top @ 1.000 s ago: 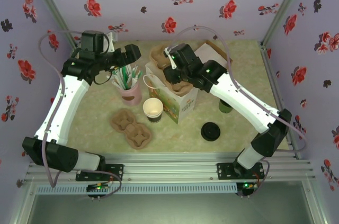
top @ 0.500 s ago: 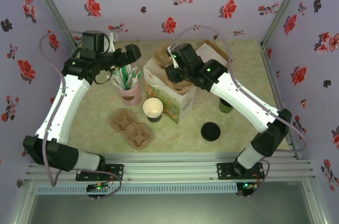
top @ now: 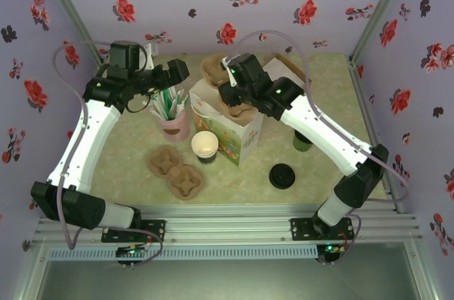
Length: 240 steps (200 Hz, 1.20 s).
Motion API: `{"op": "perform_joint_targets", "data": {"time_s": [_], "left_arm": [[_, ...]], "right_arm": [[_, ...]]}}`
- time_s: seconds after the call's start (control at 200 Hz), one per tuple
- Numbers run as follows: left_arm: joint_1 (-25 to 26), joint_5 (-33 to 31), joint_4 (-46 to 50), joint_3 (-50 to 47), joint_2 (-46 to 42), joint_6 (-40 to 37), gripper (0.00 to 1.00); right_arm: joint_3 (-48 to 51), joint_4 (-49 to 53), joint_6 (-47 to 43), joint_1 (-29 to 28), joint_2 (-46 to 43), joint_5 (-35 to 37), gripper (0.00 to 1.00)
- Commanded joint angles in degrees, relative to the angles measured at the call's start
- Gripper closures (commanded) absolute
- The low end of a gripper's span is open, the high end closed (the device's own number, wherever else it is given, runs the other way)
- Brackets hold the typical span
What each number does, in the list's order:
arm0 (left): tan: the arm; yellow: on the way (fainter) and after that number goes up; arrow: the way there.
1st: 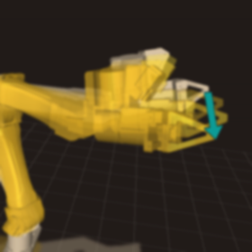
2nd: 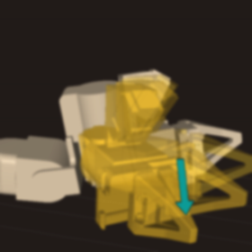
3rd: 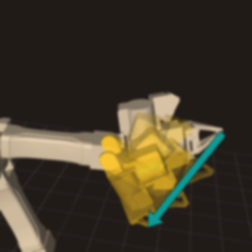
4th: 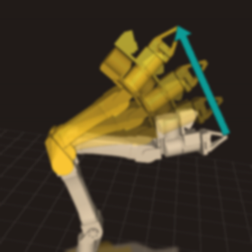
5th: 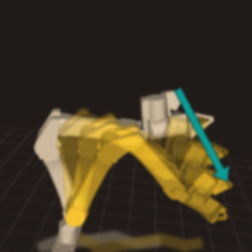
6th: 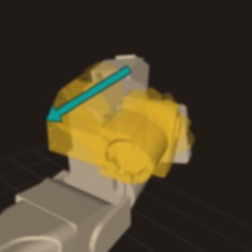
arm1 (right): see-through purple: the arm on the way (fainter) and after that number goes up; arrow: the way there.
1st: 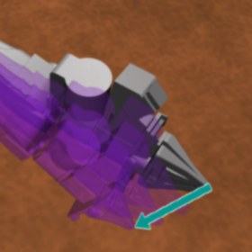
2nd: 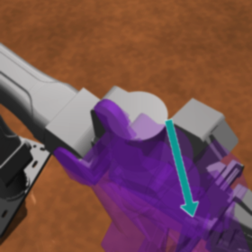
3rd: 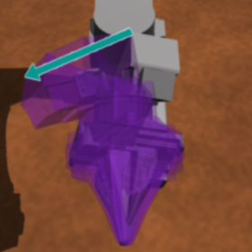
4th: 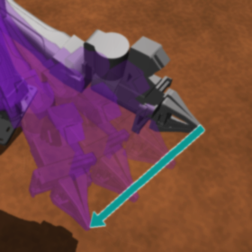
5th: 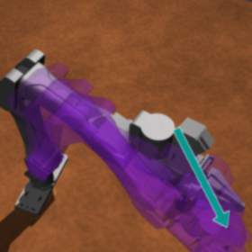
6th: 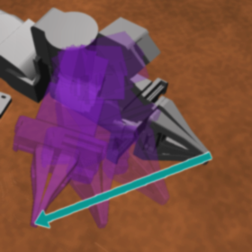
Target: Pack the takeout coffee
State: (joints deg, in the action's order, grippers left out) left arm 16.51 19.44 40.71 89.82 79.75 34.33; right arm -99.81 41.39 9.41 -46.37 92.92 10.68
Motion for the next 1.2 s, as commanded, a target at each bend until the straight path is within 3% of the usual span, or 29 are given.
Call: {"op": "perform_joint_targets", "data": {"time_s": [0.0, 0.385, 1.195], "left_arm": [[0.4, -0.9, -1.2, -0.9, 0.6, -0.2, 0.01], [0.3, -1.0, -1.9, -1.6, 0.8, 0.0, 0.01], [0.8, -1.0, -2.4, -2.5, 1.4, 0.2, 0.01]], "right_arm": [[0.7, -2.9, -1.1, 0.2, 0.5, -0.4, 0.63], [9.2, -6.6, -0.8, 0.2, -4.7, -2.6, 0.63], [9.2, 0.6, -3.6, 0.1, -5.1, -8.0, 0.64]]}}
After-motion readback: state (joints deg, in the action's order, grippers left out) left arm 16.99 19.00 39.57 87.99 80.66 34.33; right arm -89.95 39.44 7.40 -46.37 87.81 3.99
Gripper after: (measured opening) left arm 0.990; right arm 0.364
